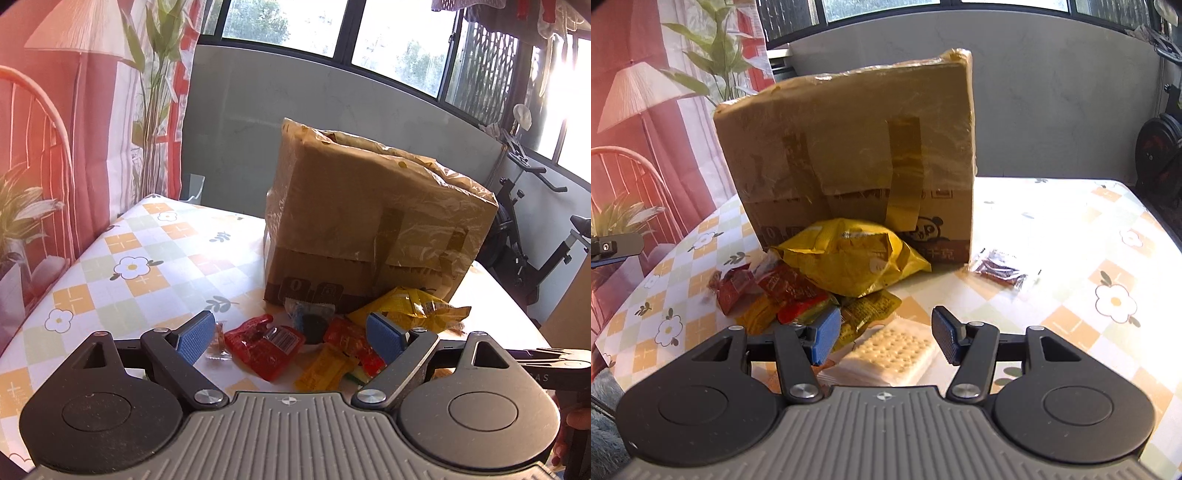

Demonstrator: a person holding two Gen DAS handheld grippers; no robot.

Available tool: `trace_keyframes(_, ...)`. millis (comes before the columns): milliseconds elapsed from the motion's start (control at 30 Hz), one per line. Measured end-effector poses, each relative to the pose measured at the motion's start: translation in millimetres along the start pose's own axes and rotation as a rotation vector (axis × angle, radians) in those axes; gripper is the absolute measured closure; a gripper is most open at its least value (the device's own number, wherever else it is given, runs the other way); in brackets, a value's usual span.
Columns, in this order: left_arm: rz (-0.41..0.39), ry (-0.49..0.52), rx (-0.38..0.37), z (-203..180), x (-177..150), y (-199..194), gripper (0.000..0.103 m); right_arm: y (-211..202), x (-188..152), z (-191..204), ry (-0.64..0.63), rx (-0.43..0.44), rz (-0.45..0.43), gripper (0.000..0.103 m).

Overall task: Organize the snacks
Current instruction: 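Move both tools back down to the remaining snacks, right tool toward the cracker pack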

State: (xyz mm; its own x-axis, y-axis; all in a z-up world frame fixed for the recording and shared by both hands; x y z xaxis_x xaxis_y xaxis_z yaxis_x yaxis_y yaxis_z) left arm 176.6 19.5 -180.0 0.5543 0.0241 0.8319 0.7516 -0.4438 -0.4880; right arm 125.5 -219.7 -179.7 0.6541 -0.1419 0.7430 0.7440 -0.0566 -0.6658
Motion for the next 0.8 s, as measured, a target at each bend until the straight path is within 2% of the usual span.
trace_keyframes(333,0.021,0.017,-0.016,-10.8,-10.8,11.2,0.013,45.1,-9.4,-3.6,0.068,0.006,0.158,0.039)
trace_keyframes(533,0.033,0.002,-0.002,-6.8,-17.3,19.6,0.013,42.3,-9.5,-5.0,0.045,-0.003,0.144,0.046)
trace_keyframes(600,0.033,-0.003,0.002,-5.3,-18.2,21.6,0.017,40.7,-10.4,-6.0,0.034,-0.013,0.139,0.046)
trace_keyframes(800,0.047,-0.011,0.015,-1.7,-18.0,26.0,0.017,40.8,-12.4,-11.3,0.034,-0.039,0.144,0.045)
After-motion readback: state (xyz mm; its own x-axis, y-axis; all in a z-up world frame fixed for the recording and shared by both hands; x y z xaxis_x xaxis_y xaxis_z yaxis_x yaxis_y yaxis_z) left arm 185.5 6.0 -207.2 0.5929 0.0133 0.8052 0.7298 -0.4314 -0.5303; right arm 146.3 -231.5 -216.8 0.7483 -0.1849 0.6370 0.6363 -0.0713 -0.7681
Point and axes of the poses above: each gripper's, at about its wrist camera, not at the fingertips, and y roughly the way its jaws point, z to its left, x to its top, the point moved 7 cm from there along y, roughly the way its jaws point, and after that the axes turned 11 degrees about -x, right-handed, at the moved point
